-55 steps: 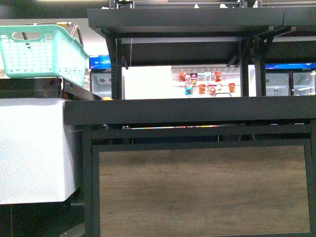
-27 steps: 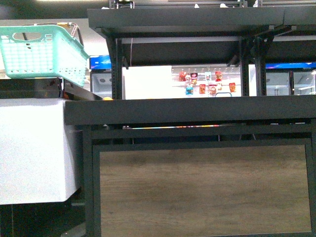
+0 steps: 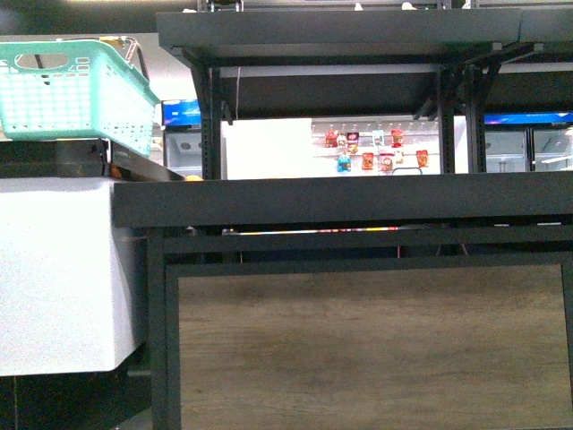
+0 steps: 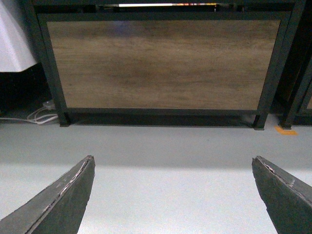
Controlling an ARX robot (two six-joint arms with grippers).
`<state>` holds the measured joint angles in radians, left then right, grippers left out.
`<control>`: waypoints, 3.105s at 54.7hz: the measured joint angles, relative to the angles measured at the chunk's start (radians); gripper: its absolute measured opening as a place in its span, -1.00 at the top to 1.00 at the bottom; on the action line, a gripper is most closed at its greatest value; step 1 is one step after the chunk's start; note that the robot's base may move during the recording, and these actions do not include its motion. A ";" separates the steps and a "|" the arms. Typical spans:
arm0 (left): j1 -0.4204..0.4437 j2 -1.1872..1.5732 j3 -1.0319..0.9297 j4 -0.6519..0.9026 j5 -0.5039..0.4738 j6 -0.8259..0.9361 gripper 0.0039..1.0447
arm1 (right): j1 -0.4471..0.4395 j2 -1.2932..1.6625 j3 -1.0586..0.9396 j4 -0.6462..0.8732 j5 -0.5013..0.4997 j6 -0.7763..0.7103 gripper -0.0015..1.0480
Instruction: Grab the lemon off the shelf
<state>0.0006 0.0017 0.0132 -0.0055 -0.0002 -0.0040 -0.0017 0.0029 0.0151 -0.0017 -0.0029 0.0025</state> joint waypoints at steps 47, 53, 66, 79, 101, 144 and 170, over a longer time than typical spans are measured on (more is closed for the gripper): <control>0.000 0.000 0.000 0.000 0.000 0.000 -0.86 | 0.000 0.000 0.000 0.000 0.000 0.000 -0.85; 0.000 0.000 0.000 0.000 0.000 0.000 -0.86 | 0.000 0.000 0.000 0.000 0.000 0.000 -0.85; 0.000 -0.001 0.000 0.000 0.000 0.000 -0.86 | 0.000 0.000 0.000 0.000 0.000 0.000 -0.85; 0.000 -0.001 0.000 0.000 0.000 0.000 -0.86 | 0.000 0.000 0.000 0.000 0.000 0.000 -0.85; 0.000 -0.001 0.000 0.000 0.000 0.000 -0.86 | 0.000 0.000 0.000 0.000 0.000 0.000 -0.85; 0.000 -0.001 0.000 0.000 0.000 0.000 -0.86 | 0.000 0.000 0.000 0.000 0.000 0.000 -0.85; 0.000 -0.001 0.000 0.000 0.000 0.000 -0.86 | 0.000 0.000 0.000 0.000 0.000 0.000 -0.85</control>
<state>0.0006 0.0006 0.0132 -0.0055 -0.0002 -0.0036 -0.0017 0.0025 0.0151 -0.0017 -0.0029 0.0025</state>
